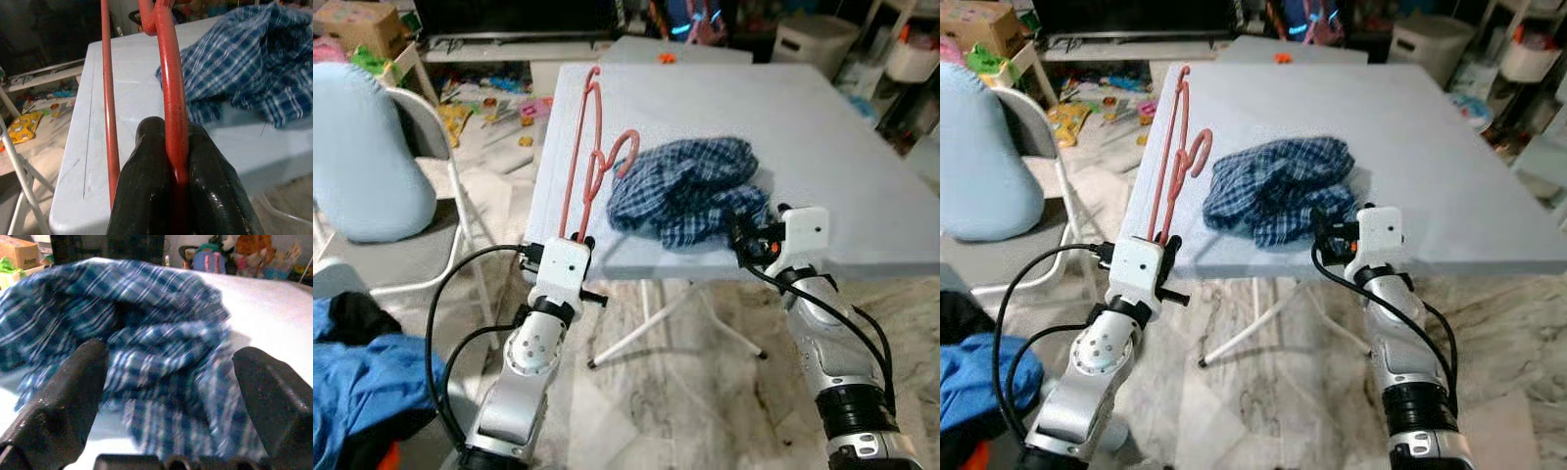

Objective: Hang hanger

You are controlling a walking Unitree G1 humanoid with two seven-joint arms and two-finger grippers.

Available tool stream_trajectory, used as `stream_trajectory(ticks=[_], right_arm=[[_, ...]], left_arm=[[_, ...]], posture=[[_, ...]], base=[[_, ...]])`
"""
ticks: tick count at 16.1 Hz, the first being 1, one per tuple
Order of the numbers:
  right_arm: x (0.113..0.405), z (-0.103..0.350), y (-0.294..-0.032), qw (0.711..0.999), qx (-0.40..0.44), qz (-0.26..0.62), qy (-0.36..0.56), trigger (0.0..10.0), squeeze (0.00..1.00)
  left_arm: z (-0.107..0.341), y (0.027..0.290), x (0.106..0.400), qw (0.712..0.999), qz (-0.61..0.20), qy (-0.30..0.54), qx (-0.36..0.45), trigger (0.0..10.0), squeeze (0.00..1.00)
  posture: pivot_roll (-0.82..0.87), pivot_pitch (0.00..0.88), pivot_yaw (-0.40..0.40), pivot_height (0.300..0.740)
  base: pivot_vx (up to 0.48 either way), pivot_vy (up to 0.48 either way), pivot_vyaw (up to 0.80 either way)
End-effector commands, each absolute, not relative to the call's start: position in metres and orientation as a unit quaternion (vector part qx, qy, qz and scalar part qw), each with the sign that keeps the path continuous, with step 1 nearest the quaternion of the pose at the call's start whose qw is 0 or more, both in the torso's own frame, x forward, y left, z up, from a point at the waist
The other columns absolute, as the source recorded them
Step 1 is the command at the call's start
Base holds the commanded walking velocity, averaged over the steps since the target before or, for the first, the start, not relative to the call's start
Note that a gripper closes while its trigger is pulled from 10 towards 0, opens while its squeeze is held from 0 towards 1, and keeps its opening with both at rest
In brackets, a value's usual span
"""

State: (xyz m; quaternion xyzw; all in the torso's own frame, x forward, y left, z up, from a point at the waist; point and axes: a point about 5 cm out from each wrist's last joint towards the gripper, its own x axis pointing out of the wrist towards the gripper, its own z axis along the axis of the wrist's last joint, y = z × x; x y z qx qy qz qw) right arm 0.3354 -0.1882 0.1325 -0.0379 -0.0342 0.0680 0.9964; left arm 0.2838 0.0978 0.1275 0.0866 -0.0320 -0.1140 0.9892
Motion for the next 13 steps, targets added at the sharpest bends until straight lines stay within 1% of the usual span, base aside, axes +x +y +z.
stream_trajectory(ticks=[1,10,12,13], right_arm=[[0.3332,0.131,-0.1896,0.997,-0.035,0.065,-0.029,10.0,0.0],[0.3359,0.1347,-0.1941,0.997,-0.041,0.062,-0.026,10.0,0.0],[0.3369,0.136,-0.1965,0.997,-0.043,0.06,-0.025,10.0,0.0],[0.337,0.1363,-0.1968,0.997,-0.044,0.06,-0.025,10.0,0.0]], left_arm=[[0.1256,0.099,0.2844,0.989,-0.118,-0.027,0.088,10.0,0.0],[0.1244,0.0958,0.286,0.988,-0.126,-0.022,0.087,10.0,0.0],[0.1236,0.0939,0.2858,0.988,-0.131,-0.022,0.085,10.0,0.0],[0.1234,0.0933,0.2855,0.987,-0.132,-0.022,0.085,10.0,0.0]], posture=[[0.03,0.029,0.001,0.74],[0.02,0.026,0.0,0.74],[0.01,0.027,-0.001,0.74],[0.01,0.027,-0.002,0.74]], base=[[-0.326,0.0,0.0],[-0.313,0.0,0.0],[-0.259,0.0,0.0],[0.0,0.0,0.0]])
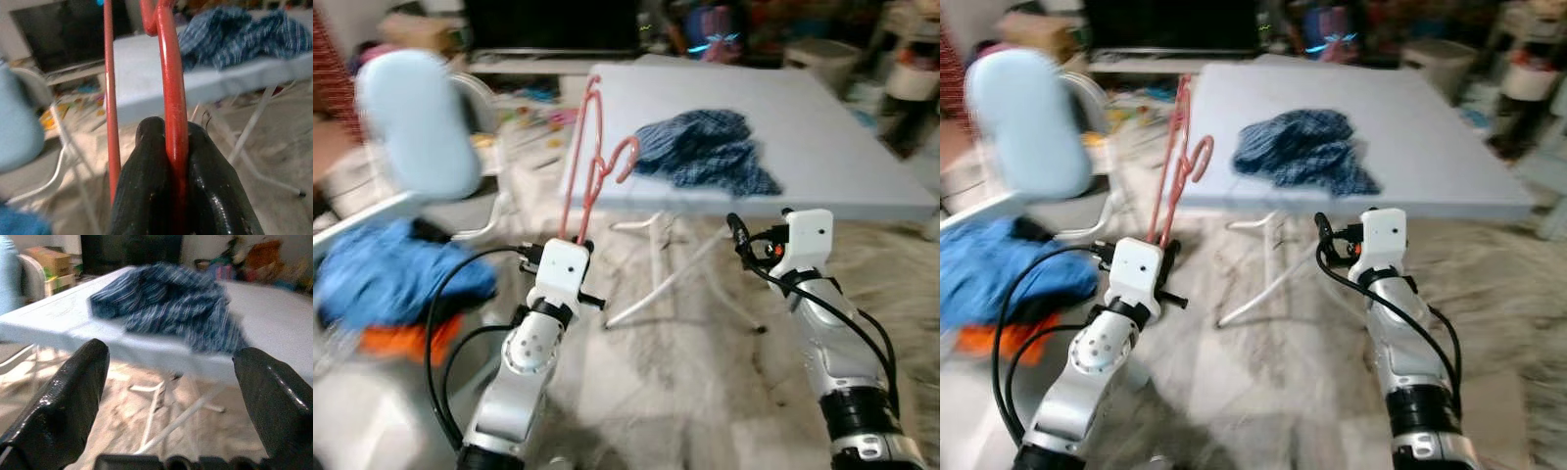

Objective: Hang hanger

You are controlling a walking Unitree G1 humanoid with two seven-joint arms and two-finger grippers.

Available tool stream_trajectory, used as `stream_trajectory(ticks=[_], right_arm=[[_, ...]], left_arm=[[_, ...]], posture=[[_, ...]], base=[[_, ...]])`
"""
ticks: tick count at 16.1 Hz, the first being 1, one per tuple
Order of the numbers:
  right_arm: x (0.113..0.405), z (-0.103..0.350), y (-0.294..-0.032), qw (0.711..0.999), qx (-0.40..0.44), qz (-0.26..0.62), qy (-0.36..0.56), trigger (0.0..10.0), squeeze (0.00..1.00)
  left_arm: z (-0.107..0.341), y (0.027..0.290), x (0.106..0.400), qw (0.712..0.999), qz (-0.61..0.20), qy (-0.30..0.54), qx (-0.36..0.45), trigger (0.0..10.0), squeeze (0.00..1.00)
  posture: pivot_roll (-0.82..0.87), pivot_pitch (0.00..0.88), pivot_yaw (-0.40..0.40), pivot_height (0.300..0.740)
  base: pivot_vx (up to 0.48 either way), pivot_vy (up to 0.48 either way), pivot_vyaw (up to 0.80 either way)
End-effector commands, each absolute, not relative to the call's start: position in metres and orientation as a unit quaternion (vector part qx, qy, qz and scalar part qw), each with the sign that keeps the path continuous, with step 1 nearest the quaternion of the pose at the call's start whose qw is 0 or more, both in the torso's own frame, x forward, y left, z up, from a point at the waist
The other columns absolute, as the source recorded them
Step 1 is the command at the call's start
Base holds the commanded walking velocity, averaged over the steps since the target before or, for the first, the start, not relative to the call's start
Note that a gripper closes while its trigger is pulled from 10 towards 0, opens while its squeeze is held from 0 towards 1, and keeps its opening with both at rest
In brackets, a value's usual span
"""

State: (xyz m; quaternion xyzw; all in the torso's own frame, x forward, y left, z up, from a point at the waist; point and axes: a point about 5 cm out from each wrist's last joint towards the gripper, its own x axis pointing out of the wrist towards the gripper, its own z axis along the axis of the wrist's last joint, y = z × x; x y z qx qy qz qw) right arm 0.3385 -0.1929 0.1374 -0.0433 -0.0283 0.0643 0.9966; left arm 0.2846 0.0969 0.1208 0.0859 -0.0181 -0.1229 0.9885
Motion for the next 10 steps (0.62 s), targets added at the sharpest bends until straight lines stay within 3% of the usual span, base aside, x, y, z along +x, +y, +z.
stream_trajectory(ticks=[1,6,8,9,10], right_arm=[[0.337,0.136,-0.197,0.997,-0.047,0.062,-0.023,10.0,0.0],[0.335,0.131,-0.197,0.994,-0.063,0.084,-0.007,10.0,0.0],[0.336,0.131,-0.201,0.987,-0.113,0.117,-0.001,10.0,0.0],[0.334,0.13,-0.203,0.967,-0.188,0.174,0.009,10.0,0.0],[0.333,0.129,-0.203,0.96,-0.205,0.19,0.012,10.0,0.0]], left_arm=[[0.122,0.093,0.285,0.987,-0.134,-0.021,0.086,10.0,0.0],[0.106,0.094,0.284,0.982,-0.168,0.026,0.076,10.0,0.0],[0.087,0.103,0.282,0.969,-0.221,0.087,0.066,10.0,0.0],[0.081,0.108,0.277,0.955,-0.27,0.105,0.07,10.0,0.0],[0.08,0.109,0.276,0.95,-0.283,0.108,0.07,10.0,0.0]], posture=[[0.01,0.028,-0.003,0.74],[0.01,0.036,-0.007,0.74],[0.01,0.038,-0.008,0.74],[0.0,0.047,-0.009,0.74],[0.0,0.047,-0.009,0.74]], base=[[0.0,0.0,0.0],[0.0,0.0,0.0],[0.0,0.0,0.0],[0.0,0.0,0.0],[0.0,0.0,0.0]])
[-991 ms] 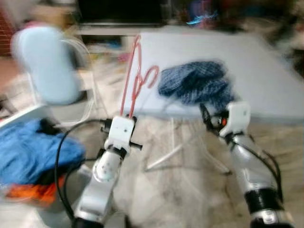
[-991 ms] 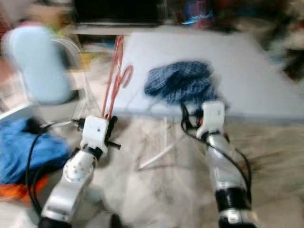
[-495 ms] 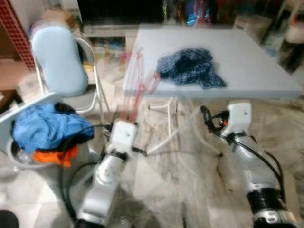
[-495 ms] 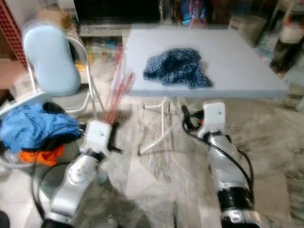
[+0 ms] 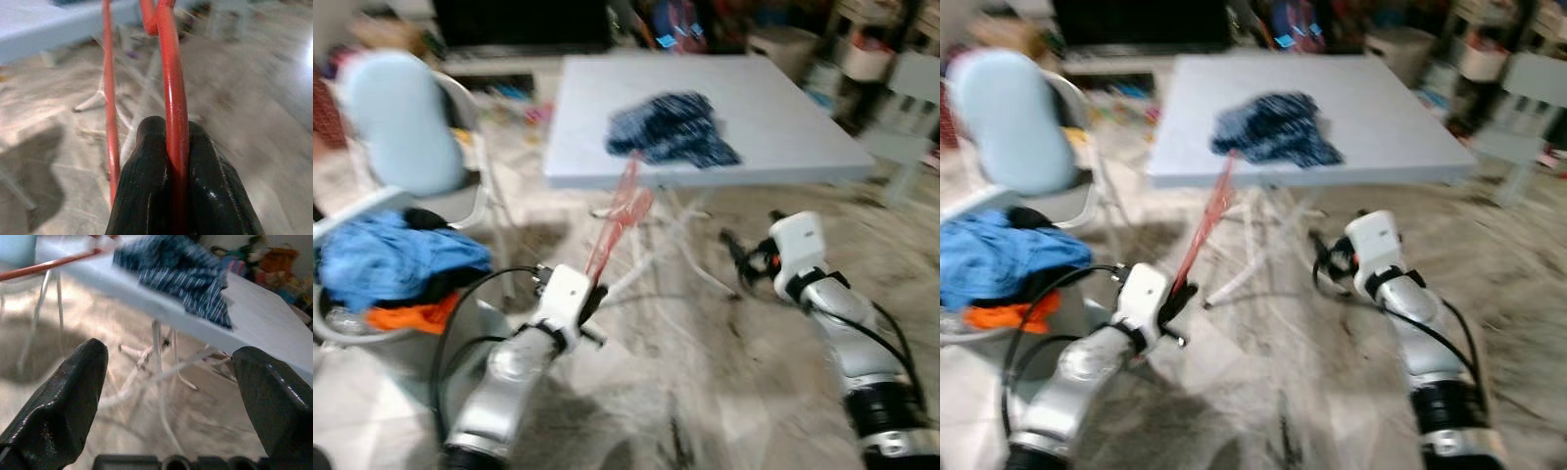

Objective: Hang hanger

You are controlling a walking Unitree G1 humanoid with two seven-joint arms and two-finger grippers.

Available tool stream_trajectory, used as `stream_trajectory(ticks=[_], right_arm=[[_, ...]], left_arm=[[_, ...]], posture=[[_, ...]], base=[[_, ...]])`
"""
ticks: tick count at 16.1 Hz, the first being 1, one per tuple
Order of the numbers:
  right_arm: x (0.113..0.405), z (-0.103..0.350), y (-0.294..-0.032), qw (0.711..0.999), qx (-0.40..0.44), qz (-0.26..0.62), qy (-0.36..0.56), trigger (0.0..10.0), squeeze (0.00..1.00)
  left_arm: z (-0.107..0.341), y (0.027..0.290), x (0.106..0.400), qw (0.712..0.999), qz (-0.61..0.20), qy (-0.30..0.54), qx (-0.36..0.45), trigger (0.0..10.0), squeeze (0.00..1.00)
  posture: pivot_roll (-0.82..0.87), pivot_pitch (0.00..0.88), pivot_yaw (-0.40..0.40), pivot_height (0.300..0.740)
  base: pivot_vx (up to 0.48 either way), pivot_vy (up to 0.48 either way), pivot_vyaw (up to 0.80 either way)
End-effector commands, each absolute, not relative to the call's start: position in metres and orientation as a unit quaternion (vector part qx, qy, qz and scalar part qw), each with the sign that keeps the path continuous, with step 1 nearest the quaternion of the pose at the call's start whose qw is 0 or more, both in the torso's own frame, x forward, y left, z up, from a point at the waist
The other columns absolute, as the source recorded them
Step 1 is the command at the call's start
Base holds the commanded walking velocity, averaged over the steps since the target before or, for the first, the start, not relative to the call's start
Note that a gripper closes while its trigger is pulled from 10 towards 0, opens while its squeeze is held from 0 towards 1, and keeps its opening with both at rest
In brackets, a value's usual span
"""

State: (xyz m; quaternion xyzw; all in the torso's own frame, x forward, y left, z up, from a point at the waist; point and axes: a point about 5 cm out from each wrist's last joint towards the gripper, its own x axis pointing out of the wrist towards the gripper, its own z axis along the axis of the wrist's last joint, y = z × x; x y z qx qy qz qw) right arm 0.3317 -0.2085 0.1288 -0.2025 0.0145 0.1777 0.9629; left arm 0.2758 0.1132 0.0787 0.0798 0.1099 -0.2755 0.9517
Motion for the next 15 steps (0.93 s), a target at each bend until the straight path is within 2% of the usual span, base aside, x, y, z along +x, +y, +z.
stream_trajectory(ticks=[1,2,3,5,7,9,15], right_arm=[[0.329,0.126,-0.203,0.939,-0.25,0.235,0.019,10.0,0.0],[0.32,0.118,-0.204,0.889,-0.33,0.315,0.04,10.0,0.0],[0.308,0.109,-0.209,0.831,-0.387,0.394,0.063,10.0,0.0],[0.296,0.104,-0.221,0.778,-0.413,0.461,0.107,10.0,0.0],[0.293,0.104,-0.226,0.742,-0.444,0.488,0.121,10.0,0.0],[0.3,0.11,-0.219,0.723,-0.457,0.507,0.103,10.0,0.0],[0.31,0.118,-0.195,0.696,-0.473,0.538,0.054,10.0,0.0]], left_arm=[[0.074,0.11,0.271,0.939,-0.311,0.123,0.082,10.0,0.0],[0.065,0.111,0.261,0.913,-0.364,0.14,0.118,10.0,0.0],[0.059,0.109,0.249,0.892,-0.408,0.158,0.112,10.0,0.0],[0.054,0.103,0.234,0.863,-0.461,0.17,0.118,10.0,0.0],[0.051,0.099,0.227,0.851,-0.482,0.174,0.113,10.0,0.0],[0.052,0.099,0.23,0.84,-0.501,0.173,0.117,10.0,0.0],[0.052,0.096,0.232,0.808,-0.548,0.176,0.13,10.0,0.0]], posture=[[0.0,0.051,-0.007,0.74],[0.0,0.052,-0.007,0.74],[0.0,0.053,-0.005,0.74],[0.0,0.057,-0.007,0.74],[0.0,0.058,-0.009,0.74],[0.0,0.059,-0.008,0.74],[-0.01,0.052,0.0,0.74]], base=[[0.0,0.0,0.0],[0.0,0.0,0.0],[0.0,0.0,0.0],[0.0,0.0,0.0],[0.0,0.0,0.0],[0.0,0.0,0.0],[0.0,0.0,0.0]])
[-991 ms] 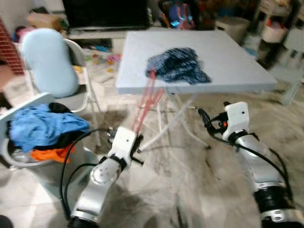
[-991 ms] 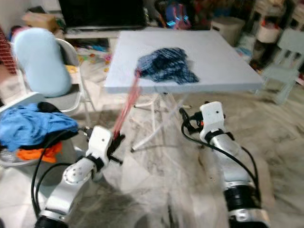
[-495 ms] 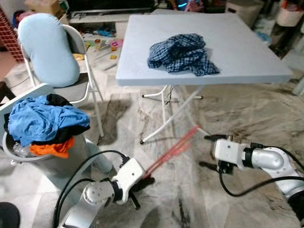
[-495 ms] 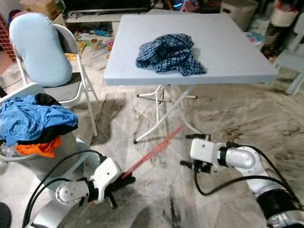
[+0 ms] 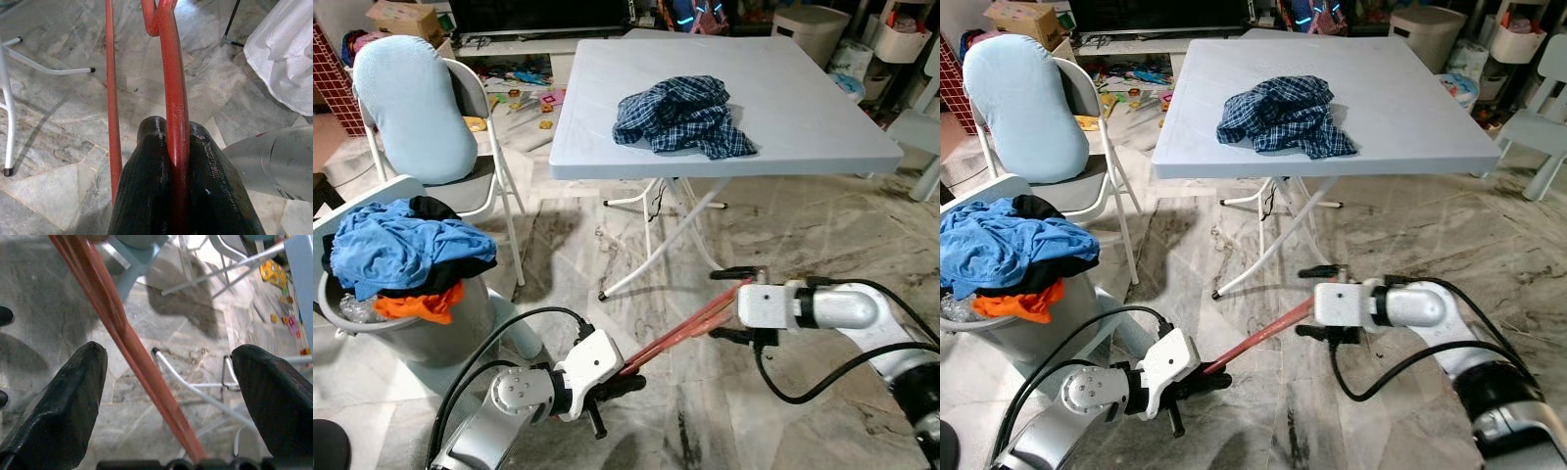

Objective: Hang hanger

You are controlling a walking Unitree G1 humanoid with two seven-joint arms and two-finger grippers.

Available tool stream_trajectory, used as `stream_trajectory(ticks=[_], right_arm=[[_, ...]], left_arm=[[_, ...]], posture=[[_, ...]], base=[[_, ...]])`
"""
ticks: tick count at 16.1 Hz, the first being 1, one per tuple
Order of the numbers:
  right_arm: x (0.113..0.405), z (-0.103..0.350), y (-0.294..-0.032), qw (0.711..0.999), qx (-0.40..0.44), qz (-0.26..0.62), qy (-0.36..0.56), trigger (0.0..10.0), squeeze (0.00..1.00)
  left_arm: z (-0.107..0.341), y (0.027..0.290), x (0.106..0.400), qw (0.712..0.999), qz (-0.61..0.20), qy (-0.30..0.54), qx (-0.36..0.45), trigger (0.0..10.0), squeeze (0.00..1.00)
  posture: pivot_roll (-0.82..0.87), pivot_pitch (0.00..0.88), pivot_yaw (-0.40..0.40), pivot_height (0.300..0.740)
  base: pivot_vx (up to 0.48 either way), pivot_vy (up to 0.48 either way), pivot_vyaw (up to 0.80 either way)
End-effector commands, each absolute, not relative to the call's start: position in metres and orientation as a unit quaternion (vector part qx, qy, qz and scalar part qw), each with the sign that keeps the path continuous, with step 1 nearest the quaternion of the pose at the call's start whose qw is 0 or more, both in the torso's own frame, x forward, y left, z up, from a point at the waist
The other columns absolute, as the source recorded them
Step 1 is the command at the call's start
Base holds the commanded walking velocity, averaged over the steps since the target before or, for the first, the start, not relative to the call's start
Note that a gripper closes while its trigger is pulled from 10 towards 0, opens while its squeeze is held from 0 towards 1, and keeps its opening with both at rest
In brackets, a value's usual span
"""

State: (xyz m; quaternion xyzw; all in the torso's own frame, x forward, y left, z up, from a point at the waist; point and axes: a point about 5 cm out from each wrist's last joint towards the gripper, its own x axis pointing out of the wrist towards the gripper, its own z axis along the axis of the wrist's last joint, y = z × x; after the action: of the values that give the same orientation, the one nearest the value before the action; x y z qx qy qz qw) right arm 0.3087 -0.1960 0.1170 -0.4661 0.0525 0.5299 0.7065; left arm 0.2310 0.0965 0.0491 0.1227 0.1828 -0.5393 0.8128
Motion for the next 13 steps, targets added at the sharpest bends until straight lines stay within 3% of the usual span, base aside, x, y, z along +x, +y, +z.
stream_trajectory(ticks=[1,2,3,4,6,13], right_arm=[[0.31,0.118,-0.192,0.687,-0.477,0.547,0.05,4.5,0.0],[0.31,0.118,-0.189,0.676,-0.484,0.554,0.047,2.7,0.0],[0.31,0.116,-0.189,0.655,-0.503,0.562,0.05,0.0,0.0],[0.313,0.116,-0.19,0.619,-0.546,0.562,0.049,0.0,0.0],[0.317,0.119,-0.191,0.59,-0.577,0.563,0.048,0.0,0.0],[0.328,0.119,-0.167,0.537,-0.609,0.583,0.03,0.0,0.0]], left_arm=[[0.052,0.093,0.234,0.807,-0.549,0.17,0.136,10.0,0.0],[0.053,0.092,0.235,0.804,-0.553,0.169,0.137,10.0,0.0],[0.053,0.091,0.236,0.804,-0.554,0.169,0.137,10.0,0.0],[0.052,0.091,0.235,0.801,-0.559,0.169,0.136,10.0,0.0],[0.051,0.091,0.235,0.8,-0.559,0.169,0.135,10.0,0.0],[0.051,0.091,0.238,0.8,-0.559,0.165,0.142,10.0,0.0]], posture=[[-0.02,0.051,0.002,0.74],[-0.02,0.052,0.005,0.74],[-0.02,0.052,0.007,0.74],[-0.03,0.051,0.011,0.74],[-0.03,0.051,0.011,0.74],[-0.01,0.045,0.008,0.74]], base=[[0.0,0.0,0.0],[0.0,0.0,0.0],[0.0,0.0,0.0],[0.0,0.0,0.0],[0.0,0.0,0.0],[0.0,0.0,0.0]])
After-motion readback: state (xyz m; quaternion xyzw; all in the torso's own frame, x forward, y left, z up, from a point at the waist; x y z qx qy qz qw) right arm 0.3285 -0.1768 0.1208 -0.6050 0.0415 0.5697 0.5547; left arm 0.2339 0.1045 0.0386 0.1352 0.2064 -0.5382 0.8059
